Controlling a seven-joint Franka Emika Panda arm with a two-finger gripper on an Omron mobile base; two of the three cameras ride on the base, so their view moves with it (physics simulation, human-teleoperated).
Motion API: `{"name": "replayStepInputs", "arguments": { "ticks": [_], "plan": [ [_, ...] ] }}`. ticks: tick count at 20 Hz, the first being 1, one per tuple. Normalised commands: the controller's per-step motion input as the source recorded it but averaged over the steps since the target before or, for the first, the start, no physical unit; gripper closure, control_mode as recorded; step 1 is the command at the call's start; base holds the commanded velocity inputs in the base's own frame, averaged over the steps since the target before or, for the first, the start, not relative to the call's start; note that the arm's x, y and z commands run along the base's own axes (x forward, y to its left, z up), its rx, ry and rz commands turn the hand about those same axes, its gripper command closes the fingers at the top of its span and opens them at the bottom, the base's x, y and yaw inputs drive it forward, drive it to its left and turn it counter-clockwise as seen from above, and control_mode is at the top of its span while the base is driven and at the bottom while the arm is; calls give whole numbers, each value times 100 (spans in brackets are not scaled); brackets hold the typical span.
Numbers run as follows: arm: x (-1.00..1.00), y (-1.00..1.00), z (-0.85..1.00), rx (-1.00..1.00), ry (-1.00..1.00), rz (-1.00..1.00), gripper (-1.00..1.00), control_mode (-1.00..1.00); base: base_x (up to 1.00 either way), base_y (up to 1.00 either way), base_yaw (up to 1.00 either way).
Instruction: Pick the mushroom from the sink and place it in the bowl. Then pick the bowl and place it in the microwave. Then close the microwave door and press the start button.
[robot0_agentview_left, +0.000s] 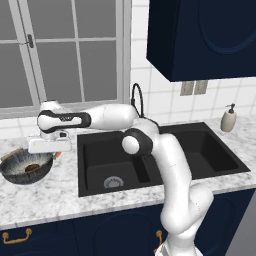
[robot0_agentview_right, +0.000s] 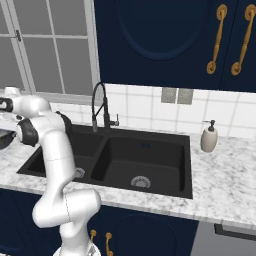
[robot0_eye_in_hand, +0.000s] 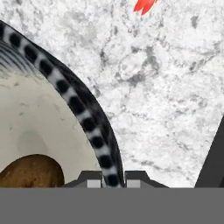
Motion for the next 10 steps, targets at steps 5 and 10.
{"name": "replayStepInputs", "arguments": {
  "ticks": [5, 10],
  "plan": [
    [-44, -56, 37, 0, -13, -17, 100, -100, 0, 0, 0],
    [-49, -63, 49, 0, -12, -28, 100, -100, 0, 0, 0]
  ]
}}
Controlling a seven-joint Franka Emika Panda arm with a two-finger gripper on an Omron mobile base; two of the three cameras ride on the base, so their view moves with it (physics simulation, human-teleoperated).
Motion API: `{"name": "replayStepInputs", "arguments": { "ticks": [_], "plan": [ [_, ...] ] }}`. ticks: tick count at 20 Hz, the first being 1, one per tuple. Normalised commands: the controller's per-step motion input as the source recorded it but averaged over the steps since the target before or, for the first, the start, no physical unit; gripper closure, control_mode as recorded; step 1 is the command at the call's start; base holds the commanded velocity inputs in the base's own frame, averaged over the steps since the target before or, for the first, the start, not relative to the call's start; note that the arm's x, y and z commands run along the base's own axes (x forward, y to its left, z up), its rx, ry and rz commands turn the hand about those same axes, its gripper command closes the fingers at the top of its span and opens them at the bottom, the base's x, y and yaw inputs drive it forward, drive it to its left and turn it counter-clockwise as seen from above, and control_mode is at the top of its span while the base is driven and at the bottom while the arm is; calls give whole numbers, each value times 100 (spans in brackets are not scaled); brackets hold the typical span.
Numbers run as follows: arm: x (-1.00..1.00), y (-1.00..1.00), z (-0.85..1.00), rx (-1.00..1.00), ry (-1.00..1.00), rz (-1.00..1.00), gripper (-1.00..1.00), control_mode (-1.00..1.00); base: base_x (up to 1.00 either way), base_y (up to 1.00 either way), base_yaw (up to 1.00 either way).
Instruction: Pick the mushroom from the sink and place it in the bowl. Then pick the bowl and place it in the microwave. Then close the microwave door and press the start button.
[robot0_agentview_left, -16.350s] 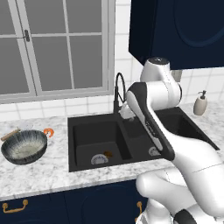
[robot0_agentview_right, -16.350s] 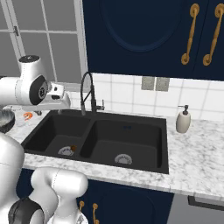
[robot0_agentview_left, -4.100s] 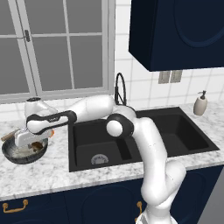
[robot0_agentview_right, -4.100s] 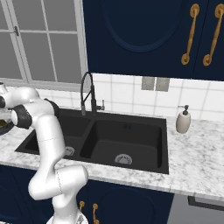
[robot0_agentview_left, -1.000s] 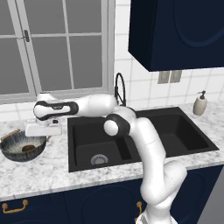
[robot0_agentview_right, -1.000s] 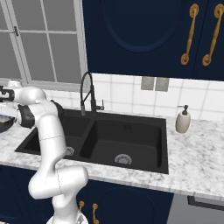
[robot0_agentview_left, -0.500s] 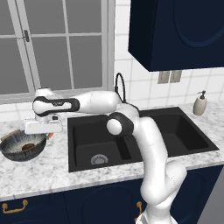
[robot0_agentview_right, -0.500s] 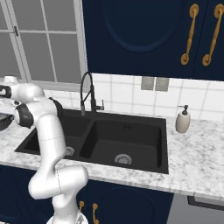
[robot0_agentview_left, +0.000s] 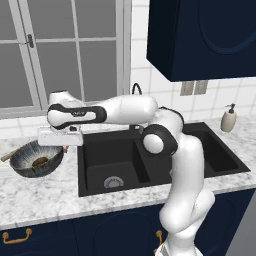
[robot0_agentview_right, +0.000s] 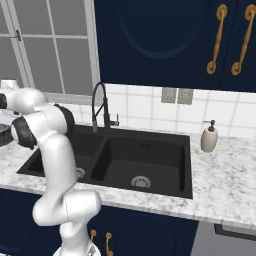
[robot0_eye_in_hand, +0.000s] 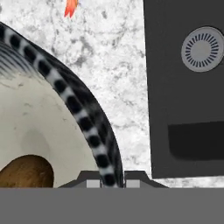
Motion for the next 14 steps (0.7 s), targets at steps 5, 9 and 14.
{"name": "replayStepInputs", "arguments": {
  "ticks": [5, 9, 14],
  "plan": [
    [-55, -77, 46, 0, -3, -29, 100, -100, 0, 0, 0],
    [-45, -79, 47, 0, -8, -28, 100, -100, 0, 0, 0],
    [-37, -77, 47, 0, -13, -34, 100, -100, 0, 0, 0]
  ]
}}
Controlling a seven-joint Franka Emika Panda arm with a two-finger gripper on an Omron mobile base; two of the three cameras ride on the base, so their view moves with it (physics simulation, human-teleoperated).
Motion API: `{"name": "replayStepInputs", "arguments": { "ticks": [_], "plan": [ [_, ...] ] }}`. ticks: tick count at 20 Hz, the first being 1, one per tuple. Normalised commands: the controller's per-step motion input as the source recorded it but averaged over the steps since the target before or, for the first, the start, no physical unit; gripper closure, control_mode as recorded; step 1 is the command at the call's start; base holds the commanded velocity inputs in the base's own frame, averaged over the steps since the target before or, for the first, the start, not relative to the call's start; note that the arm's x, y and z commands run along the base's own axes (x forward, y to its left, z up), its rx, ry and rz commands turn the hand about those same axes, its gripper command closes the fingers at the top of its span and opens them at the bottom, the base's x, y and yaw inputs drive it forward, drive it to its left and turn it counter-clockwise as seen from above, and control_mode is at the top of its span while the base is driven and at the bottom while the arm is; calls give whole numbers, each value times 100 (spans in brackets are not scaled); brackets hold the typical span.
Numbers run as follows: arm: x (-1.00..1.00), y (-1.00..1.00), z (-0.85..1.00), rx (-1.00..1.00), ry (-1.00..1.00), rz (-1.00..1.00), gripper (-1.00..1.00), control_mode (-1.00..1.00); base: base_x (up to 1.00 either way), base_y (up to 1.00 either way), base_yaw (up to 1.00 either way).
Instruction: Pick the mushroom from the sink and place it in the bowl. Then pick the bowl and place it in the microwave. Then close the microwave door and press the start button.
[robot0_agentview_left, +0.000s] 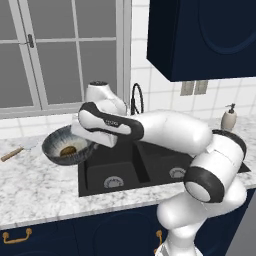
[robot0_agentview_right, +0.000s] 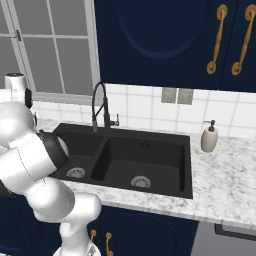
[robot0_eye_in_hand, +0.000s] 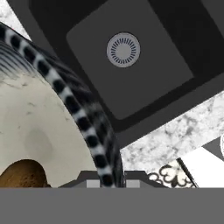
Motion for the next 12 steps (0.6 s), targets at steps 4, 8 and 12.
{"name": "replayStepInputs", "arguments": {
  "ticks": [4, 8, 12],
  "plan": [
    [-27, -82, 42, 0, -6, -47, 100, -100, 0, 0, 0],
    [-14, -76, 34, 0, 0, -55, 100, -100, 0, 0, 0],
    [-4, -60, 56, 0, -5, -44, 100, -100, 0, 0, 0]
  ]
}}
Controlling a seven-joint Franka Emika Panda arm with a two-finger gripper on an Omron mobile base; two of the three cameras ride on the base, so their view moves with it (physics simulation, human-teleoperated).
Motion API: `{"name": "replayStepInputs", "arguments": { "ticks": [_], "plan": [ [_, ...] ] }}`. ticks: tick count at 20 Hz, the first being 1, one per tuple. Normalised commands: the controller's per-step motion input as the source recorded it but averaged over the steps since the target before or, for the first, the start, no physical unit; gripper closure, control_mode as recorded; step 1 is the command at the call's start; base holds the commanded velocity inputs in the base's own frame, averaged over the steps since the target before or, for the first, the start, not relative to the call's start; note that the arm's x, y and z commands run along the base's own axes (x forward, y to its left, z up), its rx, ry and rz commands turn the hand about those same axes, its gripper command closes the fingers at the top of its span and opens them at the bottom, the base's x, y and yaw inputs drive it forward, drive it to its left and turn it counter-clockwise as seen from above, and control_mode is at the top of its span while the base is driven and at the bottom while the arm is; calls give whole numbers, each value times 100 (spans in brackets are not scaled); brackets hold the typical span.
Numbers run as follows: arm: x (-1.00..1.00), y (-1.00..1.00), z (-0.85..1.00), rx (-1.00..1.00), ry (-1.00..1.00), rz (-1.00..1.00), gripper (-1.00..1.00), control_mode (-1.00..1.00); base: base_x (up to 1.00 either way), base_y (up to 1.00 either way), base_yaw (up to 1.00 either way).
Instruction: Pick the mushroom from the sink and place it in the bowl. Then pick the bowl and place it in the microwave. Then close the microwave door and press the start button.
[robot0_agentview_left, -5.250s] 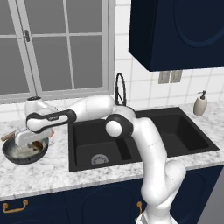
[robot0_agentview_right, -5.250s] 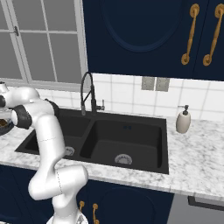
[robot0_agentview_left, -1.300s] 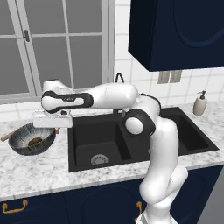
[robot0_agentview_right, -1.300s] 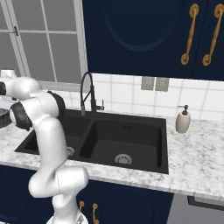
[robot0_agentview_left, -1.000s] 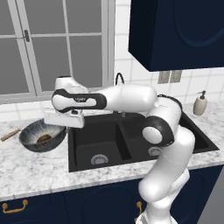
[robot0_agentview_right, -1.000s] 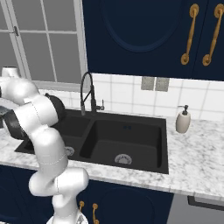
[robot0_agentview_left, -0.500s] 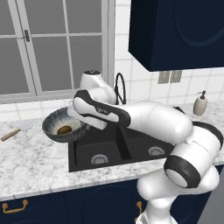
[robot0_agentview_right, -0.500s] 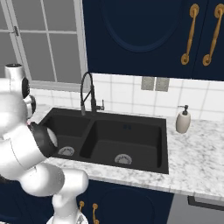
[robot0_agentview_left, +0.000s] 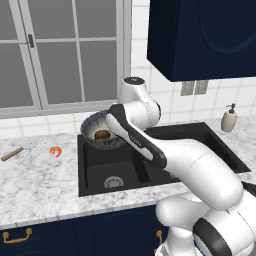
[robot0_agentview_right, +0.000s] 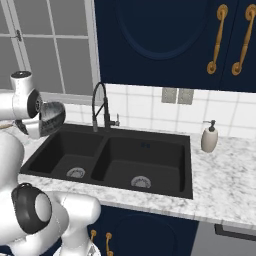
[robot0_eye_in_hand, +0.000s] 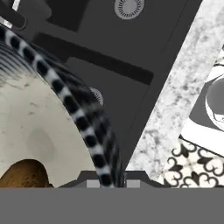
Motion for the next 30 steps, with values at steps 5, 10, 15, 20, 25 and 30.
{"name": "replayStepInputs", "arguments": {
  "ticks": [5, 10, 15, 20, 25, 30],
  "plan": [
    [-20, -79, 57, 2, -4, -25, 100, -100, 0, 0, 0],
    [-43, -78, 41, 0, -3, -18, 100, -100, 0, 0, 0],
    [-45, -75, 27, 1, 0, -12, 100, -100, 0, 0, 0],
    [-29, -32, 8, 3, -10, -1, 100, -100, 0, 0, 0],
    [-9, -18, 11, 12, -6, 3, 100, -100, 0, 0, 0],
    [-40, -2, 33, 8, 8, 0, 100, -100, 0, 0, 0]
  ]
}}
